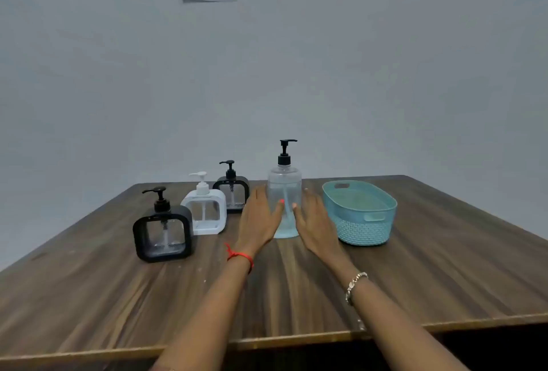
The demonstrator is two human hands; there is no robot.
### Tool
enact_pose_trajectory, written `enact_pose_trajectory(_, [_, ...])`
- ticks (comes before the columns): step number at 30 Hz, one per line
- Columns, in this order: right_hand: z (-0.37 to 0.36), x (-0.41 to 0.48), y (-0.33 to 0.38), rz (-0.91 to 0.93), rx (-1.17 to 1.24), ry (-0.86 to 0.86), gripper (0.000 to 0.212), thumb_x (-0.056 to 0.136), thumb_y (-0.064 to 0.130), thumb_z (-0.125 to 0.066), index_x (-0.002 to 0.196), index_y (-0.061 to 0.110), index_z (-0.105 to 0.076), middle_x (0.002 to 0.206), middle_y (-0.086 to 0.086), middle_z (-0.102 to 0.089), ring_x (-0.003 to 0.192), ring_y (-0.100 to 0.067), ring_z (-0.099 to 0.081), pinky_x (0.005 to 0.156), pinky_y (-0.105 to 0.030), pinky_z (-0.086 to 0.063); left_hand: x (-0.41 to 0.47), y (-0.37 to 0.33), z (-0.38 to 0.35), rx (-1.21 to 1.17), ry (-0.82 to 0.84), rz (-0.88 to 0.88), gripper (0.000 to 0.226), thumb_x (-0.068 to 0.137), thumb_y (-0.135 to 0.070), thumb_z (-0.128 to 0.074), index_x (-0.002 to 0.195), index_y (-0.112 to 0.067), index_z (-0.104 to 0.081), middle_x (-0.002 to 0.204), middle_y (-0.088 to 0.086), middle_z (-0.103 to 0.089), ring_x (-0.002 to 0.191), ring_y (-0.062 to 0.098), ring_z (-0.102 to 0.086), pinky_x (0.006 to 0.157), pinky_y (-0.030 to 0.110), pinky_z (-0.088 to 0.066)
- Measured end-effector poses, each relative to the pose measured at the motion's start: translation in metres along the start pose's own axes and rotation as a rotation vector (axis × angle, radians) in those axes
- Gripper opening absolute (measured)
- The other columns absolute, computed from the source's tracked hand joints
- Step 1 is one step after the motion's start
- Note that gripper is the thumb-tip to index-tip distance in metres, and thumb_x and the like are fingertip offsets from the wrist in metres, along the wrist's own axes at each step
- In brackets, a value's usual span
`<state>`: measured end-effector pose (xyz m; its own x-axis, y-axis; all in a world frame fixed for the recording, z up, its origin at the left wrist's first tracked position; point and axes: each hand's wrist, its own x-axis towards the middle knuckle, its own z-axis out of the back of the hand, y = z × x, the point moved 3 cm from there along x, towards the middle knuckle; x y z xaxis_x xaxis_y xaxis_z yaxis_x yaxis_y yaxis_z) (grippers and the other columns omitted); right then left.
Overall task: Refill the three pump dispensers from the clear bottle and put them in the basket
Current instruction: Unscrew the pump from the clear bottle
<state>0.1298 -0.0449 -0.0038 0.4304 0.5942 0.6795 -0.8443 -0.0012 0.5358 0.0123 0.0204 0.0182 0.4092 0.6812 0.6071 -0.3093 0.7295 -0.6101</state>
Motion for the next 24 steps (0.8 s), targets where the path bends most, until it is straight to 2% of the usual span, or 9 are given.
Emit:
enact_pose_trajectory(3, [-0.002,0.031,-0.001,-0.003,0.101,-0.028,0.038,0.094,0.034,-0.045,0.128,0.018,-0.041,0.124,-0.002,-0.051,0.115,-0.02,-0.048,0.082,-0.025,-0.035,0.024,0.006,-0.005,-0.074,-0.004,0.017,0.051,0.093,-0.035,-0.049,0.134,-0.006,-0.037,0.137,0.009,-0.043,0.125,0.022,-0.041,0.089,0.021,-0.028])
enact_pose_trajectory(6, [-0.007,0.061,-0.001,-0.019,0.113,-0.001,0.05,0.093,0.039,-0.046,0.137,0.016,-0.035,0.137,-0.004,-0.044,0.125,-0.021,-0.043,0.1,-0.037,-0.039,0.047,0.011,-0.013,-0.123,0.008,0.044,0.063,0.093,-0.039,-0.049,0.142,-0.007,-0.026,0.148,0.008,-0.03,0.135,0.02,-0.032,0.098,0.021,-0.024])
enact_pose_trajectory(8, [-0.012,0.078,-0.002,-0.02,0.145,0.005,0.055,0.092,0.044,-0.047,0.137,0.015,-0.035,0.14,-0.004,-0.041,0.127,-0.02,-0.041,0.104,-0.038,-0.036,0.06,0.015,-0.019,-0.141,0.023,0.056,0.07,0.092,-0.042,-0.05,0.146,-0.007,-0.02,0.152,0.008,-0.024,0.139,0.02,-0.025,0.106,0.025,-0.023])
enact_pose_trajectory(11, [-0.019,0.102,-0.004,-0.066,0.224,-0.003,0.055,0.089,0.046,-0.053,0.13,0.012,-0.044,0.132,-0.005,-0.048,0.123,-0.019,-0.043,0.1,-0.032,-0.035,0.075,0.021,-0.029,-0.221,0.081,0.094,0.08,0.088,-0.047,-0.054,0.148,-0.01,-0.014,0.155,0.006,-0.018,0.141,0.02,-0.022,0.108,0.03,-0.023])
enact_pose_trajectory(14, [-0.024,0.123,-0.002,-0.118,0.269,0.017,0.045,0.084,0.046,-0.061,0.112,0.011,-0.059,0.105,-0.004,-0.06,0.104,-0.022,-0.054,0.087,-0.033,-0.043,0.083,0.025,-0.038,-0.277,0.122,0.112,0.087,0.084,-0.045,-0.06,0.148,-0.011,-0.013,0.155,0.007,-0.021,0.14,0.02,-0.024,0.109,0.032,-0.024])
enact_pose_trajectory(17, [-0.026,0.135,0.001,-0.124,0.264,0.037,0.042,0.077,0.045,-0.068,0.098,0.008,-0.067,0.094,-0.006,-0.065,0.094,-0.025,-0.057,0.083,-0.041,-0.047,0.087,0.028,-0.044,-0.326,0.127,0.116,0.089,0.08,-0.041,-0.068,0.147,-0.01,-0.017,0.15,0.006,-0.032,0.136,0.02,-0.033,0.111,0.039,-0.031])
enact_pose_trajectory(19, [-0.027,0.138,0.002,-0.107,0.26,0.046,0.038,0.075,0.041,-0.071,0.091,0.006,-0.069,0.089,-0.008,-0.068,0.088,-0.024,-0.059,0.081,-0.044,-0.049,0.089,0.029,-0.047,-0.381,0.104,0.086,0.079,0.08,-0.034,-0.07,0.142,-0.011,-0.026,0.141,0.005,-0.043,0.129,0.019,-0.044,0.106,0.039,-0.038])
enact_pose_trajectory(22, [-0.027,0.141,0.002,-0.092,0.313,0.067,0.028,0.077,0.03,-0.073,0.089,0.004,-0.071,0.087,-0.009,-0.068,0.083,-0.021,-0.06,0.077,-0.034,-0.047,0.091,0.033,-0.049,-0.407,0.107,0.055,0.074,0.081,-0.028,-0.07,0.138,-0.009,-0.028,0.135,0.007,-0.047,0.123,0.02,-0.048,0.104,0.04,-0.04])
enact_pose_trajectory(24, [-0.024,0.145,0.0,-0.08,0.359,0.113,0.023,0.077,0.024,-0.074,0.09,0.006,-0.072,0.085,-0.006,-0.067,0.079,-0.012,-0.059,0.069,-0.015,-0.045,0.093,0.037,-0.051,-0.404,0.13,0.042,0.072,0.082,-0.028,-0.069,0.137,-0.009,-0.027,0.135,0.007,-0.045,0.123,0.02,-0.047,0.104,0.037,-0.04])
